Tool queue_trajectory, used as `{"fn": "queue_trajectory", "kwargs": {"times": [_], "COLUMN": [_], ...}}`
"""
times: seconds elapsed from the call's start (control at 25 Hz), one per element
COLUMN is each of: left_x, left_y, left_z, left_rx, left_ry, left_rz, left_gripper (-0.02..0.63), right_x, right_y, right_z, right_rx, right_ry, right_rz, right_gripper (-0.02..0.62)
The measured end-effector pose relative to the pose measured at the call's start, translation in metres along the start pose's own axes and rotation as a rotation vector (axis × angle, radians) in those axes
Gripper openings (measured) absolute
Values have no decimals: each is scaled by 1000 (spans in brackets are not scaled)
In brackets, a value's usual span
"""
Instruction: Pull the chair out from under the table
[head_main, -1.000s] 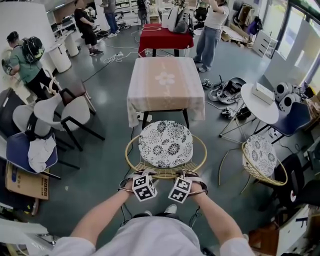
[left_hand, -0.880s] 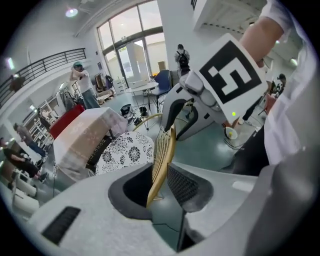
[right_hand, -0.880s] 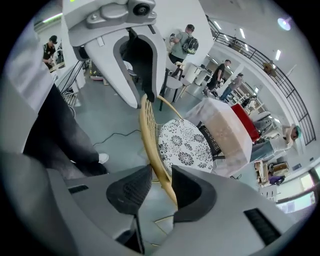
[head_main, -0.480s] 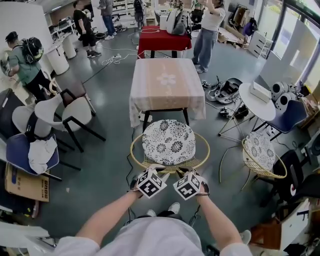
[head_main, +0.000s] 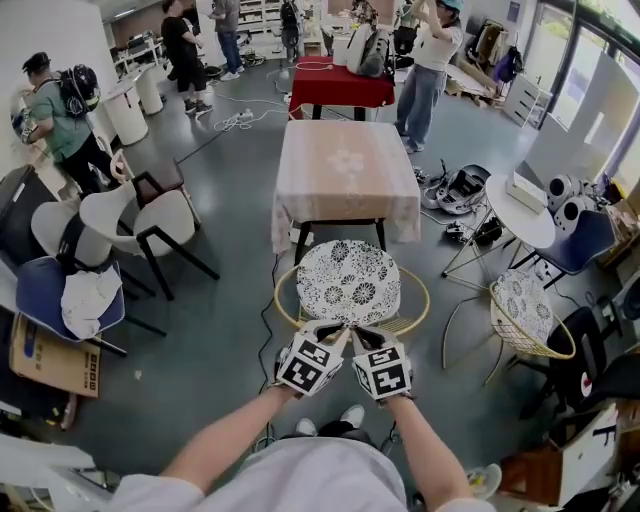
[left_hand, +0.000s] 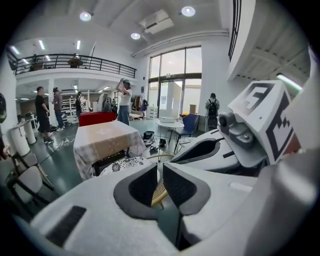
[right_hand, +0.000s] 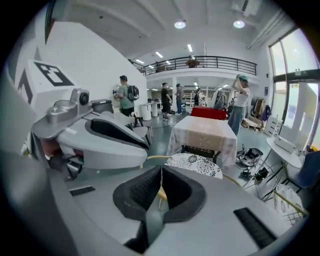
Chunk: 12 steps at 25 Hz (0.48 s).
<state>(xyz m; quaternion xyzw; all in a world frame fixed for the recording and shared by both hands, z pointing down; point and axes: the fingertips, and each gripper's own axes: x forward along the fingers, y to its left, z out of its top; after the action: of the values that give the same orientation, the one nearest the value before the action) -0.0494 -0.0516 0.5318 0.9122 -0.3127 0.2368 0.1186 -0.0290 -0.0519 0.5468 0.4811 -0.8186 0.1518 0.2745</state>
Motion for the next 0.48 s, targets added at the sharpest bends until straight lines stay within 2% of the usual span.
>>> {"fn": "queue_trajectory", "kwargs": {"times": [0.2,0.48], "left_x": [-18,-33], "left_y": [-1,3], "left_z": [14,18], "left_rx": [-30,-72], "left_ry": [-73,-113], "left_rz": [30,54], "left_gripper": [9,6], "right_x": [-14,-25], "right_y": [16,23], "right_z": [21,36], "right_rx": [85,147], "right_ry": [-90,-170], "right_rz": [3,-20], "right_gripper": [2,2]}}
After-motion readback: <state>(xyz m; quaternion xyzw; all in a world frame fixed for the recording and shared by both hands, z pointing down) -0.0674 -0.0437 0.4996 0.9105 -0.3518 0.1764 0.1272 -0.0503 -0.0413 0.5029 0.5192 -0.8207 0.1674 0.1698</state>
